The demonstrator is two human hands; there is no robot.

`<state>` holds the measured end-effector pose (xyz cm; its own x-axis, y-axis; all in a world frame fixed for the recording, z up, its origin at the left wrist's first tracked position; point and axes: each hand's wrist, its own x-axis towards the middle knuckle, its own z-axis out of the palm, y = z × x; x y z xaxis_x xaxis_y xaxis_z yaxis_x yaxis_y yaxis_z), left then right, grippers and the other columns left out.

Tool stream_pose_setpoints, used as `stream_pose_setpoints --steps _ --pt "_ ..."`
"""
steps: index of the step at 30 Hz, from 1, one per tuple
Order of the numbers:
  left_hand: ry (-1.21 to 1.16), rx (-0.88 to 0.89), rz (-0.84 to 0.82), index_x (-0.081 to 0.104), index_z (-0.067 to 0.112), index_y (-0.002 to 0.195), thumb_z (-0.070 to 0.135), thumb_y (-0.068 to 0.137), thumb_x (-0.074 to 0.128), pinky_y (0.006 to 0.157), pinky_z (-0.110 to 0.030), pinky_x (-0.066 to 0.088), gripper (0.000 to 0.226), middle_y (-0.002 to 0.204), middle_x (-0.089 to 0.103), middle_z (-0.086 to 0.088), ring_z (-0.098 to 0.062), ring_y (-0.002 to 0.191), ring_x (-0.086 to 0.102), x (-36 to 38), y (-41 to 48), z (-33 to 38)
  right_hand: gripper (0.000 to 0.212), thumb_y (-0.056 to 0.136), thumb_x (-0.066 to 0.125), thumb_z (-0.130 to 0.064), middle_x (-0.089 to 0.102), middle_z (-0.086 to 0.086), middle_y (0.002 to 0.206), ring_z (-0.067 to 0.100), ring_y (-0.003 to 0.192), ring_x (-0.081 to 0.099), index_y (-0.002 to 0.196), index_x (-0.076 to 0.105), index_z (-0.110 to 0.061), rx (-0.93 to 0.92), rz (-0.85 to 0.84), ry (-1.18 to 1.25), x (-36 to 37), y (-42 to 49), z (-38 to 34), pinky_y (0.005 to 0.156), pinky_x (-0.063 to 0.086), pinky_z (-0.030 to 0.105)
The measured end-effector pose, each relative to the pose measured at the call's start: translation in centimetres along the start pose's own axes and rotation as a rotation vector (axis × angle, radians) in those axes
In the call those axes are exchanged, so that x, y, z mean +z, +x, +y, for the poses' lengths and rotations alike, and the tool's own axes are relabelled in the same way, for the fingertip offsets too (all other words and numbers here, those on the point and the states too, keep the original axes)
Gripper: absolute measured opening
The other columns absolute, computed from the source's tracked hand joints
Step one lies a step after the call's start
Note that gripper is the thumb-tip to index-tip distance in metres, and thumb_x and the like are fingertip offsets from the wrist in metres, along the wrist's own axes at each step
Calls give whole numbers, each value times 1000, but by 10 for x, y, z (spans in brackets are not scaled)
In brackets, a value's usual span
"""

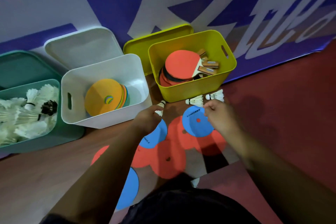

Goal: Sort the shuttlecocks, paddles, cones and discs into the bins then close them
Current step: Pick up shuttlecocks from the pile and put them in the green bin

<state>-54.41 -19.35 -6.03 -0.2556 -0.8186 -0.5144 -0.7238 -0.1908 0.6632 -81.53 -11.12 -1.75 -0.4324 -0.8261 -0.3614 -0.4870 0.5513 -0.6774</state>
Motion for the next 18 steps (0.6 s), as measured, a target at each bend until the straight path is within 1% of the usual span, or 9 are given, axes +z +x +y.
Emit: stream_pose_setpoints --steps 1,3,5,7,10,12,13,16,18 --pt "-6 -11 -14 68 42 122 25 93 63 92 -53 60 34 125 69 -21 -44 108 67 6 7 3 18 85 57 -36 77 -7 83 15 76 75 91 74 -36 -3 0 -14 -1 9 9 71 62 31" --pt "-33 -62 -9 64 27 139 16 95 69 89 -45 59 45 133 65 -23 -44 110 67 15 13 17 26 75 50 -49 76 -9 83 18 77 75 92 70 -48 9 -38 -22 2 37 40 77 64 43" --pt "-159 -145 1 59 25 141 12 98 68 63 -24 57 46 119 66 -17 -34 88 67 27 19 25 25 75 49 -50 76 -12 80 16 74 75 91 67 -55 33 -67 -49 1 53 50 76 64 45" --pt "-259 -214 4 54 34 140 12 101 65 45 -17 47 47 100 63 -9 -20 71 59 35 23 27 24 76 49 -51 76 -12 79 16 73 75 91 67 -56 57 -112 -46 -2 62 48 76 64 45" --pt "-356 -225 31 63 27 128 12 103 61 49 -18 49 29 98 63 -9 -16 75 60 38 26 23 30 70 47 -57 76 -12 79 18 73 75 90 70 -51 78 -166 -31 -1 77 43 78 64 44" --pt "-339 -173 122 68 25 112 12 101 62 62 -22 48 19 95 65 -6 -17 78 60 37 21 24 20 81 55 -47 78 -5 82 20 71 75 85 71 -35 112 -182 7 2 81 35 72 63 39" --pt "-304 -174 157 70 26 107 19 96 66 67 -25 47 14 92 68 -2 -19 79 62 35 18 25 12 88 59 -38 79 0 85 22 69 73 85 69 -32 127 -189 31 5 83 30 66 60 36" --pt "-269 -170 181 76 25 102 49 73 70 67 -30 49 38 79 71 4 -16 69 64 29 8 25 7 94 59 -19 77 10 92 22 65 66 93 65 -23 165 -220 70 18 93 24 57 51 32" --pt "-255 -145 197 78 22 99 43 78 73 64 -27 46 30 75 70 7 -6 62 60 28 3 21 9 96 59 -19 73 9 91 21 67 65 103 63 -15 221 -289 69 28 97 23 60 50 32"
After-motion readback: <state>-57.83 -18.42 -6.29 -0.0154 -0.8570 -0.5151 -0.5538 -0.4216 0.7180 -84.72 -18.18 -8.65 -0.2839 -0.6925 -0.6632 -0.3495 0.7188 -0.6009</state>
